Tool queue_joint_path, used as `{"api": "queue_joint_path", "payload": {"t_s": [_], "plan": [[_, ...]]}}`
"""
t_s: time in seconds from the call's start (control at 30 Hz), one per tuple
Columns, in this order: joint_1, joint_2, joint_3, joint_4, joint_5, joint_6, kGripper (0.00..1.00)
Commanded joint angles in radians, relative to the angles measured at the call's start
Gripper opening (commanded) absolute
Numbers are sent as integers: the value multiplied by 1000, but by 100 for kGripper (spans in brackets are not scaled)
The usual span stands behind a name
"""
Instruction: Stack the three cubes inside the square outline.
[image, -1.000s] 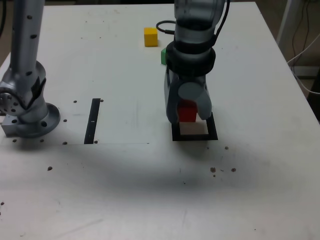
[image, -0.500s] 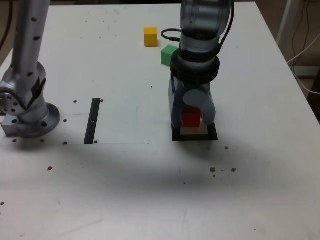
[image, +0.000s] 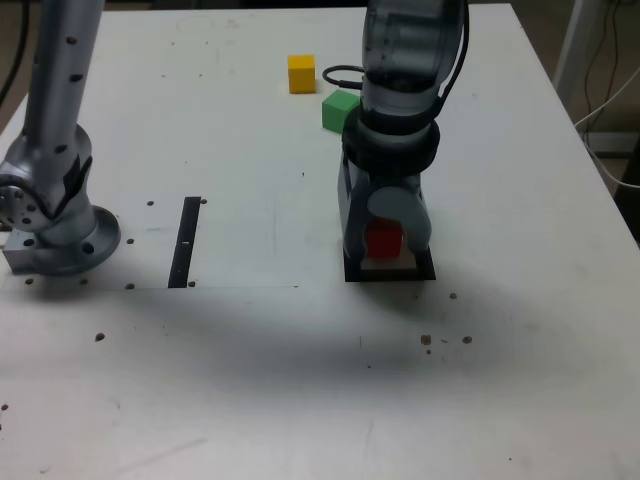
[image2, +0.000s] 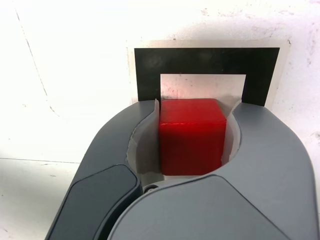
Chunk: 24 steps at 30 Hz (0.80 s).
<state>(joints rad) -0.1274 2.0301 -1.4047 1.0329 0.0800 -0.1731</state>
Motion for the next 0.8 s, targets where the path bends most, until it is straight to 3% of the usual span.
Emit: {"api": "queue_joint_path", "payload": {"t_s": [0.0, 0.17, 0.37, 0.53, 0.77], "plan": [[0, 1, 5, 0, 6, -2, 56], [0, -3, 10, -2, 16, -2, 71], [0, -15, 9, 0, 15, -2, 96], [0, -39, -4, 29, 13, -2, 99], [0, -98, -38, 131, 19, 11, 99]]}}
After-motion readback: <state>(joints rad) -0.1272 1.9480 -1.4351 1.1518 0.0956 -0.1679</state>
